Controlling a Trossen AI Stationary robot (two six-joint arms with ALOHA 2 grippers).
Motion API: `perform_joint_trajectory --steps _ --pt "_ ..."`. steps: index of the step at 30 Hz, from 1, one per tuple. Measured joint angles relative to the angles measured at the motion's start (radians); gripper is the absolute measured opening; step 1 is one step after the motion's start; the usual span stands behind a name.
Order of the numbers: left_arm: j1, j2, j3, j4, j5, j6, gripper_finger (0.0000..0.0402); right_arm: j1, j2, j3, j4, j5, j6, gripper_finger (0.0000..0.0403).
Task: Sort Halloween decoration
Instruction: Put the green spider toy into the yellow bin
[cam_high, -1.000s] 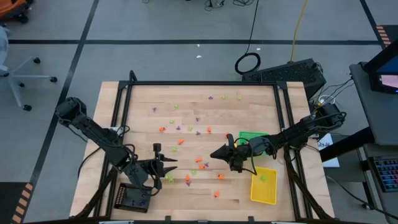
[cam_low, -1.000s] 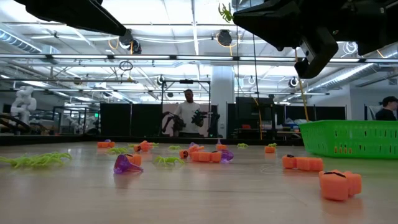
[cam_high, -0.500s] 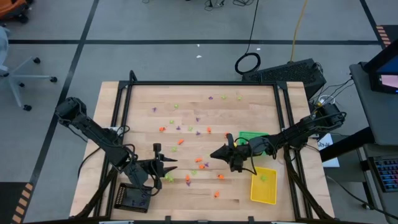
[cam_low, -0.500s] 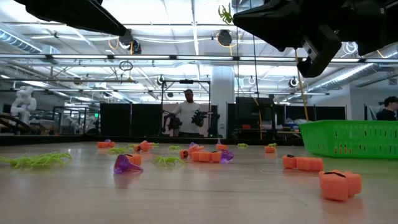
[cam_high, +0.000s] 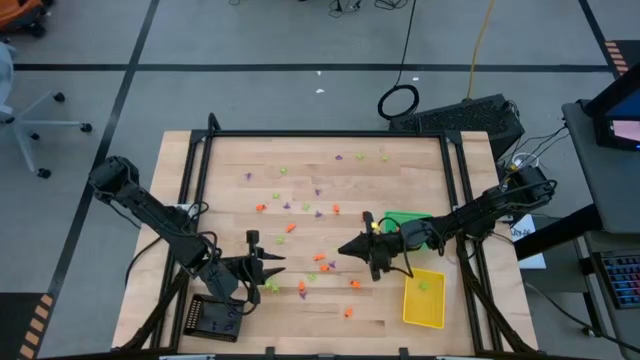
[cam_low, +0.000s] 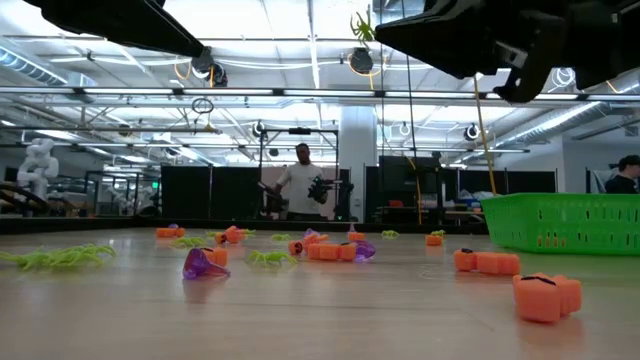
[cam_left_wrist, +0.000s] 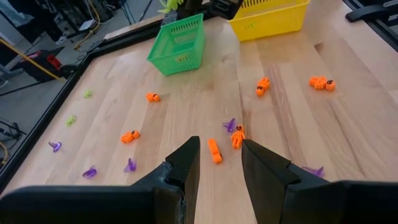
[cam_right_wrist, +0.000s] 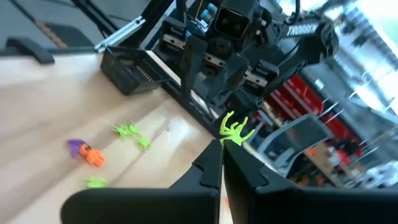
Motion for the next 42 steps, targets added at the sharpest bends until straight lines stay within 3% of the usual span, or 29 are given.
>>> perform_joint_trajectory --steps 18,35,42 --pt "0.0 0.0 0.0 0.03 0.0 0.0 0.0116 0.0 0.0 0.0 -0.059 -0.008 0.702 0.0" --pt "0.0 0.0 0.0 0.029 0.0 0.001 0.0116 0.0 0.0 0.0 -0.06 -0.008 0.944 0.0" --pt "0.0 0.0 0.0 0.029 0.0 0.0 0.0116 0.0 0.0 0.0 -0.06 -0.009 0.969 0.0"
